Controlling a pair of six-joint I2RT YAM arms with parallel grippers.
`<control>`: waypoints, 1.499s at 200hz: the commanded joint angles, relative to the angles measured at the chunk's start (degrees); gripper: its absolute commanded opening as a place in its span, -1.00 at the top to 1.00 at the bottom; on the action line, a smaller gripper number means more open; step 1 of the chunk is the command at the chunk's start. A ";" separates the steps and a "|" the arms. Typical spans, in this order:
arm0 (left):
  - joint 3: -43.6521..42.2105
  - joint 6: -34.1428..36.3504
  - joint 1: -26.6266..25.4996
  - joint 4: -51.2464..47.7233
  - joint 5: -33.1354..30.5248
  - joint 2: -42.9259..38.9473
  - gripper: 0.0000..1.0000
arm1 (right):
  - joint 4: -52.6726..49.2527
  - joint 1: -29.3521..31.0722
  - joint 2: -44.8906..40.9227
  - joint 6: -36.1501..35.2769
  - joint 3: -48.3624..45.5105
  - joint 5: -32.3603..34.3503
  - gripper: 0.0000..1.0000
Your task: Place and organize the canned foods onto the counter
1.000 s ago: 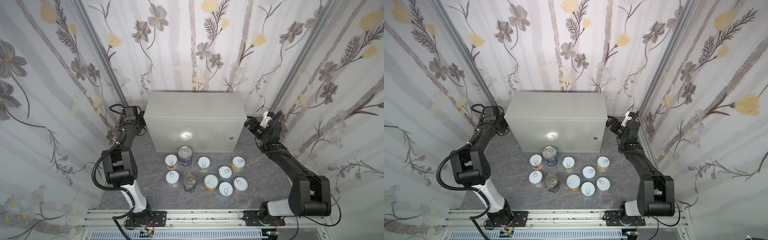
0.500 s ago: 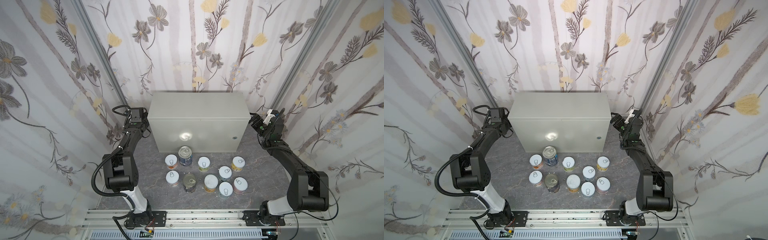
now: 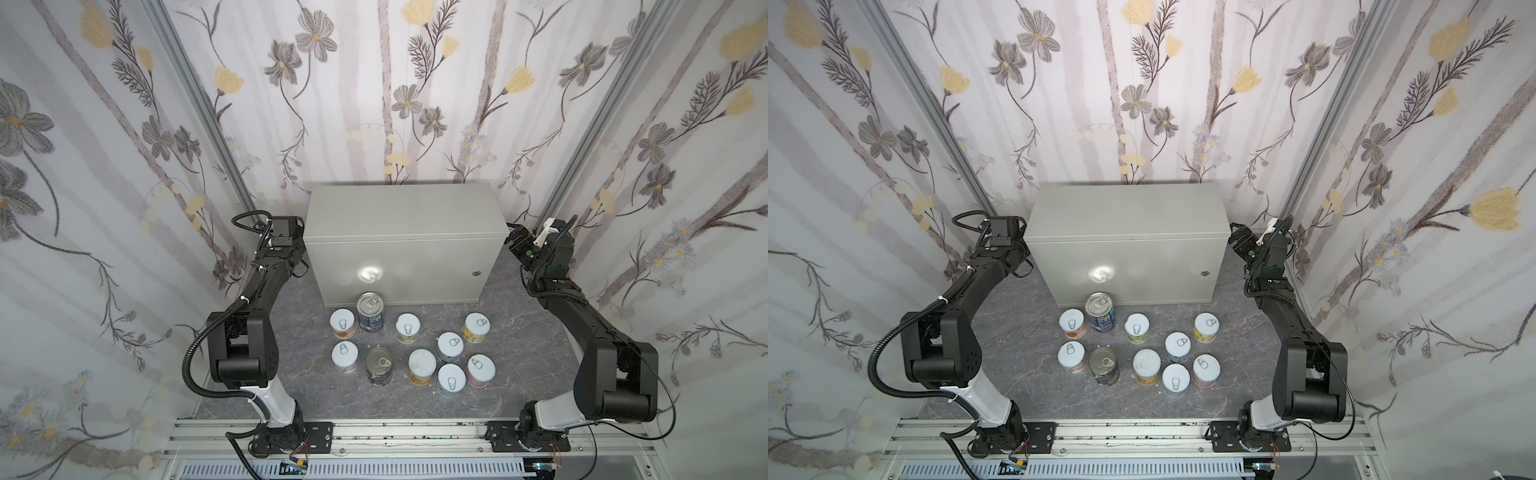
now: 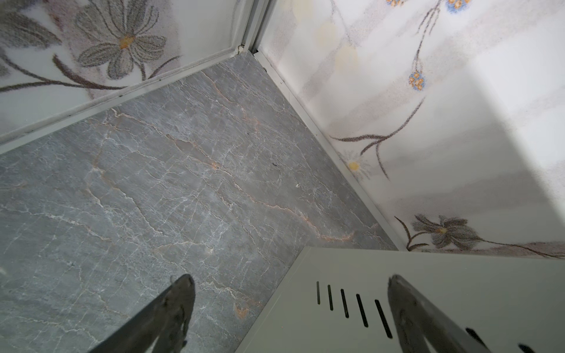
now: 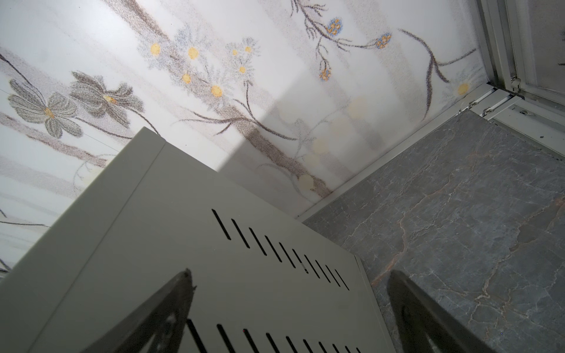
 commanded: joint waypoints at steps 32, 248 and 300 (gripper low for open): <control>2.11 7.62 -0.63 -6.17 9.87 0.41 -1.00 | 0.02 1.31 -1.52 -2.96 -2.00 -13.94 -0.99; -0.07 12.23 1.79 -10.16 2.51 -5.95 -1.00 | -8.78 0.27 -15.27 -10.25 -5.86 3.13 -0.99; -11.74 10.79 1.37 -6.46 -1.96 -18.76 -1.00 | -10.60 0.17 -25.71 -13.10 -10.46 8.74 -0.99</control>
